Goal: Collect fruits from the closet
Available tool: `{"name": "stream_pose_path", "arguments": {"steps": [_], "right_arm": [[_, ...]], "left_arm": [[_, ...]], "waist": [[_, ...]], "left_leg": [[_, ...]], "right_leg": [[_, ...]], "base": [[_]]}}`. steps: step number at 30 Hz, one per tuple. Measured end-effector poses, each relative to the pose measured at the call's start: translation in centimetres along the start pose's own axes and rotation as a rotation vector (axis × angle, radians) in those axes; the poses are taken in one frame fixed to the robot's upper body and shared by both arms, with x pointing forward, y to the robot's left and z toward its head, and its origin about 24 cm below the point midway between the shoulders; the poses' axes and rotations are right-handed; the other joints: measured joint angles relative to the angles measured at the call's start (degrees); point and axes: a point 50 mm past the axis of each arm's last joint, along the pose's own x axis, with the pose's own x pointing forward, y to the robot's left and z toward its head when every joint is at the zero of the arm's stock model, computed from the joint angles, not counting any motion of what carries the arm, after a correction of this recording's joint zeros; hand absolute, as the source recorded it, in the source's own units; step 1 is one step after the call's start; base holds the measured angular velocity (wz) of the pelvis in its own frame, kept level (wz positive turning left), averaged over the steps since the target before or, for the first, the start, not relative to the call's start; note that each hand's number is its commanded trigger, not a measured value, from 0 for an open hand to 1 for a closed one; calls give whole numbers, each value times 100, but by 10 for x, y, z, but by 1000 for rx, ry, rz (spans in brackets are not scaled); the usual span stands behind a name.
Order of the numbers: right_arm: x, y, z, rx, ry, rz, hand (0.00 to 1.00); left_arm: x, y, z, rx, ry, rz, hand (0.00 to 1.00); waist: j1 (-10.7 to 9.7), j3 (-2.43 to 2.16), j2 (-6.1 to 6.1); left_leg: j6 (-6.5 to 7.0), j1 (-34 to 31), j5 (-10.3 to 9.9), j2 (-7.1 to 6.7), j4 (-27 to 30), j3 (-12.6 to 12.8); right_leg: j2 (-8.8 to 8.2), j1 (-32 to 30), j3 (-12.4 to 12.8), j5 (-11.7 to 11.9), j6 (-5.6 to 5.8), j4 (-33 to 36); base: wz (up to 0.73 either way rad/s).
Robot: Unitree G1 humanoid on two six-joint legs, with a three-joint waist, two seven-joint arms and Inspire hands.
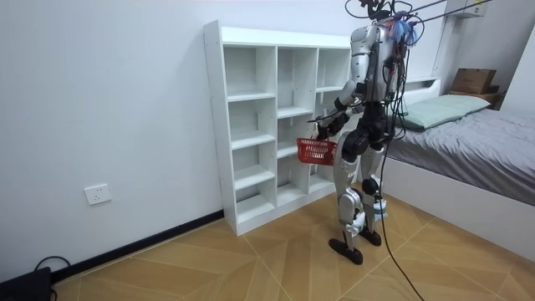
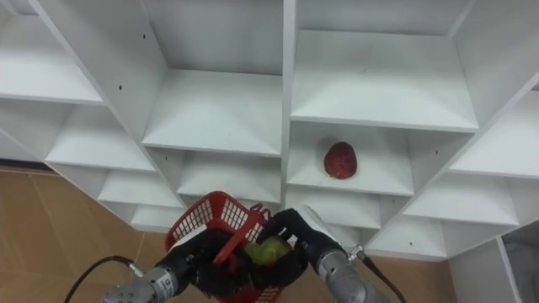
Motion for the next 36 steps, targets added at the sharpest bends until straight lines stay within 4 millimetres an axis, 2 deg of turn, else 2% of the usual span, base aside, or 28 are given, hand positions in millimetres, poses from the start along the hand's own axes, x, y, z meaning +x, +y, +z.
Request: {"name": "stream_pose_path", "arguments": {"steps": [6,17,18,19,20,21,29,36], "right_arm": [[1,2,-3,-29,17,30,100],[1,4,-5,-85,27,59,100],[1,4,-5,-85,27,60,67],[1,4,-4,-85,27,60,51],[1,4,-4,-86,26,62,11],[1,5,-4,-85,26,63,0],[6,9,-7,-50,55,79,0],[9,8,-2,-42,42,79,0]], "left_arm": [[3,-5,4,-10,-15,-17,100],[5,-7,9,-7,-34,-40,100],[5,-6,11,-4,-40,-40,100],[5,-6,11,-3,-43,-40,100],[6,-6,13,0,-48,-41,100],[6,-5,15,2,-53,-42,100],[8,-10,17,17,-58,-64,100],[8,-11,16,22,-55,-78,100]], "waist": [[30,37,62],[32,33,73],[33,33,73],[33,32,73],[33,32,72],[32,31,71],[9,25,63],[7,20,71]], "left_leg": [[3,-14,-2,1,2,-16],[5,-157,0,-2,50,15],[5,-158,0,-2,52,15],[5,-159,0,-2,53,15],[5,-160,0,-2,54,14],[5,-160,0,-2,54,13],[6,-160,2,-7,66,12],[5,-159,2,-4,67,11]], "right_leg": [[6,-57,36,-1,0,85],[1,-205,44,-3,-1,120],[0,-205,42,-4,0,120],[0,-205,39,-4,0,119],[-1,-204,33,-4,0,118],[-3,-203,26,-4,0,118],[-4,-189,13,-3,0,113],[-6,-182,6,-3,-1,112]], "base": [[-1],[-1],[0],[0],[0],[0],[0],[0]]}}
